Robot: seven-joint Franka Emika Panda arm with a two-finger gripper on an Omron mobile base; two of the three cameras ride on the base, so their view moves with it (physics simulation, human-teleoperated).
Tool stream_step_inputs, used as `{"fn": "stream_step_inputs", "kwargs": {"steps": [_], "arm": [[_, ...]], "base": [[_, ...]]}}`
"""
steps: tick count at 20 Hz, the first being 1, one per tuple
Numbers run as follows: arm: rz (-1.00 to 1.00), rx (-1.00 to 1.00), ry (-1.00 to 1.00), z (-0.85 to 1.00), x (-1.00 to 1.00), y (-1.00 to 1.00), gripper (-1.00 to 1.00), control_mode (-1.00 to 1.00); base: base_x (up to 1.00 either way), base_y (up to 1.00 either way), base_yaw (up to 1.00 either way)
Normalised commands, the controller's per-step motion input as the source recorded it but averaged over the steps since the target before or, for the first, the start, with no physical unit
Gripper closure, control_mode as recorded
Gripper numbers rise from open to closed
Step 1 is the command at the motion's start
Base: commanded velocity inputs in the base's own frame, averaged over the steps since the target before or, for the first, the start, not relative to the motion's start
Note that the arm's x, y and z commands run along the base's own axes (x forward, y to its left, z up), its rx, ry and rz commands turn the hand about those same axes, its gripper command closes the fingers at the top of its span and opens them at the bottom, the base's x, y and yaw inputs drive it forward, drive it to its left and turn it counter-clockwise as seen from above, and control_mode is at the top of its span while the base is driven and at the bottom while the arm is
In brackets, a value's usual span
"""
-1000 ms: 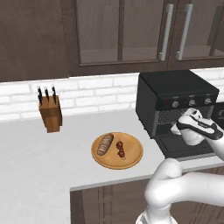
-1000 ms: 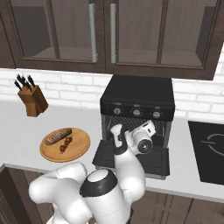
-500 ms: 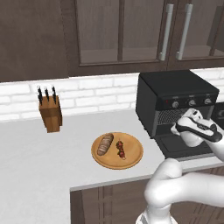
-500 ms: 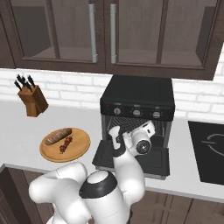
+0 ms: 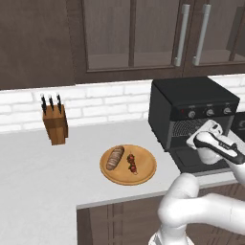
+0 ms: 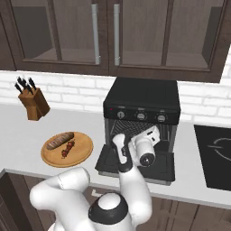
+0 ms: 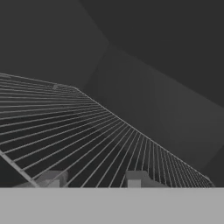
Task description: Pick up the kebab skewer and baguette bread, and place them inside the toaster oven. Close the toaster oven door and start by setting the timer.
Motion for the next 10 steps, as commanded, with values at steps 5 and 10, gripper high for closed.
{"fn": "stream_step_inputs", "kwargs": {"steps": [5,10], "arm": [[-0.02,0.07,-0.03,0.31,-0.37,-0.03,1.0,-1.0],[-0.05,0.07,0.05,0.5,-0.62,-0.09,1.0,-1.0]], "base": [[0.0,0.0,0.0],[0.0,0.0,0.0]]}}
